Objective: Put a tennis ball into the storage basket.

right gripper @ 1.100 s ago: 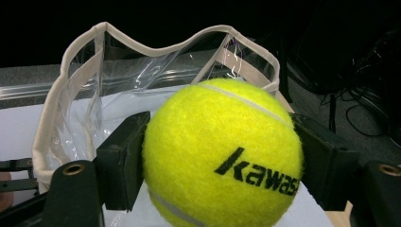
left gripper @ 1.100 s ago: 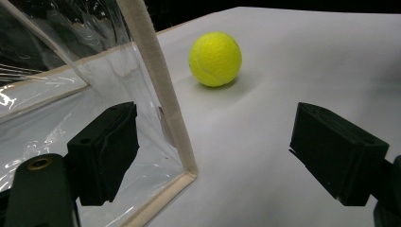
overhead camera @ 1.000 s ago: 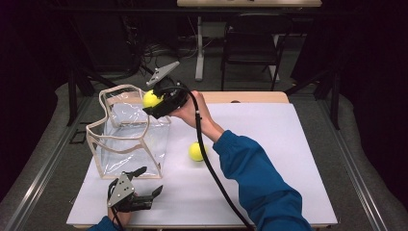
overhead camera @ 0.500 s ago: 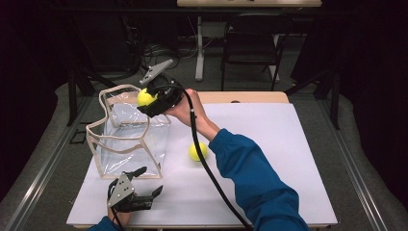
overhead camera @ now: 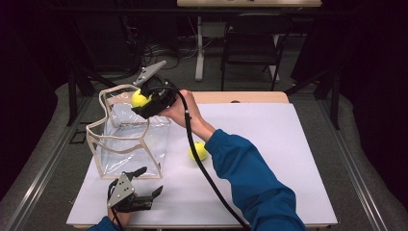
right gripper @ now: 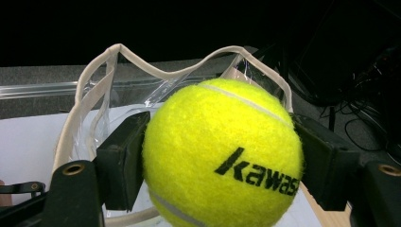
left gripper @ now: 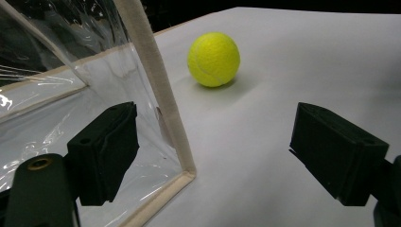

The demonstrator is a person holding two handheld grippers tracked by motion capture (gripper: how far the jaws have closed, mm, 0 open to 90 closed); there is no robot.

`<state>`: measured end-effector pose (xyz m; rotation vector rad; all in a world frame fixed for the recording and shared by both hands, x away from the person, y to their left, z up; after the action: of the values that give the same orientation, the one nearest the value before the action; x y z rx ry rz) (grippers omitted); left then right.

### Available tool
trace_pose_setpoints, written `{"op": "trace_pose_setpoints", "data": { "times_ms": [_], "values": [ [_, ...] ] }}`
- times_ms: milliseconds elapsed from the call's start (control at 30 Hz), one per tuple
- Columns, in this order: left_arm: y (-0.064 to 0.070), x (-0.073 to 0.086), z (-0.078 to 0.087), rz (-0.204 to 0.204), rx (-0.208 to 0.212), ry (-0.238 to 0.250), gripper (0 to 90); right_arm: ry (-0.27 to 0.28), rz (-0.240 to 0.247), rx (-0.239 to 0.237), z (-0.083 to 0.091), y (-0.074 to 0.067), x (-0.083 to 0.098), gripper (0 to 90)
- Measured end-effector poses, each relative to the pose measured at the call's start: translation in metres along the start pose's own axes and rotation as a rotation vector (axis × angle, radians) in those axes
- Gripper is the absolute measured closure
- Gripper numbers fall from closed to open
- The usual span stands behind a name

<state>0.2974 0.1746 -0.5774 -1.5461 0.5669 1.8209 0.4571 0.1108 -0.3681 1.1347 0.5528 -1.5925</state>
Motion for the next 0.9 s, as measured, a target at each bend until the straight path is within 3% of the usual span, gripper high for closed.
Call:
{"op": "trace_pose_setpoints", "data": {
  "times_ms": [900],
  "values": [
    [0.0, 0.001, 0.0, 0.0, 0.001, -0.002, 15.7, 0.032, 0.03, -0.031, -0.016, -0.02, -0.008, 26.0]
  ]
}}
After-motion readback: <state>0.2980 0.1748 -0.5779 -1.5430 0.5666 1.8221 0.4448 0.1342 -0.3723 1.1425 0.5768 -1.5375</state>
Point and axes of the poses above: each handheld gripper's, and its own axes: z roughly backward along the jaws, x roughly out of its underside, y roughly to its right, the point moved 7 cm from there along -z, roughly forward along the jaws, and after that the axes turned 7 degrees about y, right-handed, at the moved point
